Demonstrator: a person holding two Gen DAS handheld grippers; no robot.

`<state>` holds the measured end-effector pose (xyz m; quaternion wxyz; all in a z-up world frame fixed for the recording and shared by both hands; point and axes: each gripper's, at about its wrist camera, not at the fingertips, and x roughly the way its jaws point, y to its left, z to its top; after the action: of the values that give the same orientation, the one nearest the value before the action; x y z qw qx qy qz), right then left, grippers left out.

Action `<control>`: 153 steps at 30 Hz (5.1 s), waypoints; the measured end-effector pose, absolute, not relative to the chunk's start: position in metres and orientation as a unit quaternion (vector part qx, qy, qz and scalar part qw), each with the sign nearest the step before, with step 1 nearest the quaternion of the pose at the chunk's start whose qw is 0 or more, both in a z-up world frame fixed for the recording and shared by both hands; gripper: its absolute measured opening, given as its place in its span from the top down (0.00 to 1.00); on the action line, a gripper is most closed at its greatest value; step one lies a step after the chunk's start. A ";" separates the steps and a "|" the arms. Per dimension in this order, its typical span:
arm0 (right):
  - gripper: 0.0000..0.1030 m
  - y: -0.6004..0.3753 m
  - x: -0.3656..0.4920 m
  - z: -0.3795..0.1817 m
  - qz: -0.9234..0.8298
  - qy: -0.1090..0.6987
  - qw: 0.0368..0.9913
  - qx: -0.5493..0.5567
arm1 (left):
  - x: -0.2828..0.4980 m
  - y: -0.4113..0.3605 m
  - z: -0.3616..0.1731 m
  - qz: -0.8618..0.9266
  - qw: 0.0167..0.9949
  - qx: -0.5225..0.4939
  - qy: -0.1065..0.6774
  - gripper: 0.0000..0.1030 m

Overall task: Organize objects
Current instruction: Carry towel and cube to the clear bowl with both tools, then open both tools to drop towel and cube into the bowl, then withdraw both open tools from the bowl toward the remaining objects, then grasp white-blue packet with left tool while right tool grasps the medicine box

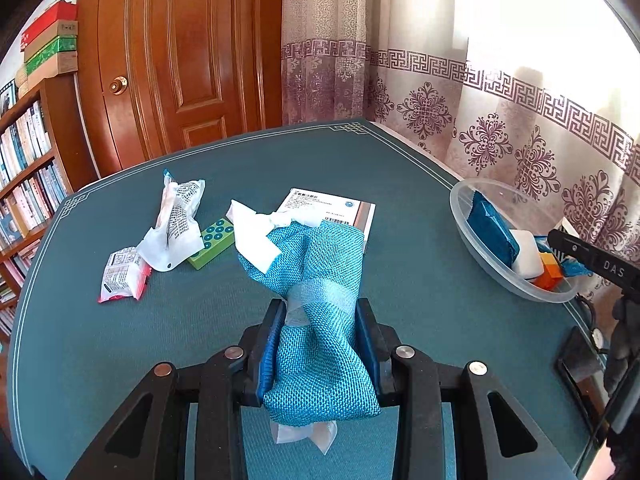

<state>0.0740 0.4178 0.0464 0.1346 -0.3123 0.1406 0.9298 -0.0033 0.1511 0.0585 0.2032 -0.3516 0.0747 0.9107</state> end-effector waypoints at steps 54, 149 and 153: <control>0.47 0.431 0.109 0.025 0.938 0.134 0.129 -0.294 | -0.048 0.377 0.077 0.861 0.374 -0.330 0.104 0.24; 0.41 0.273 -0.114 0.044 0.922 0.076 -0.053 -0.376 | -0.221 0.084 0.026 0.904 0.065 -0.422 -0.024 0.52; 0.41 0.277 -0.141 0.041 0.916 0.090 -0.052 -0.389 | -0.216 0.080 0.041 0.909 0.071 -0.408 -0.038 0.52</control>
<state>-0.1413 0.2767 0.0406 -0.0519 -0.3887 0.0895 0.9155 -0.2160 0.0803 0.0407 0.0710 -0.4083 -0.0380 0.9093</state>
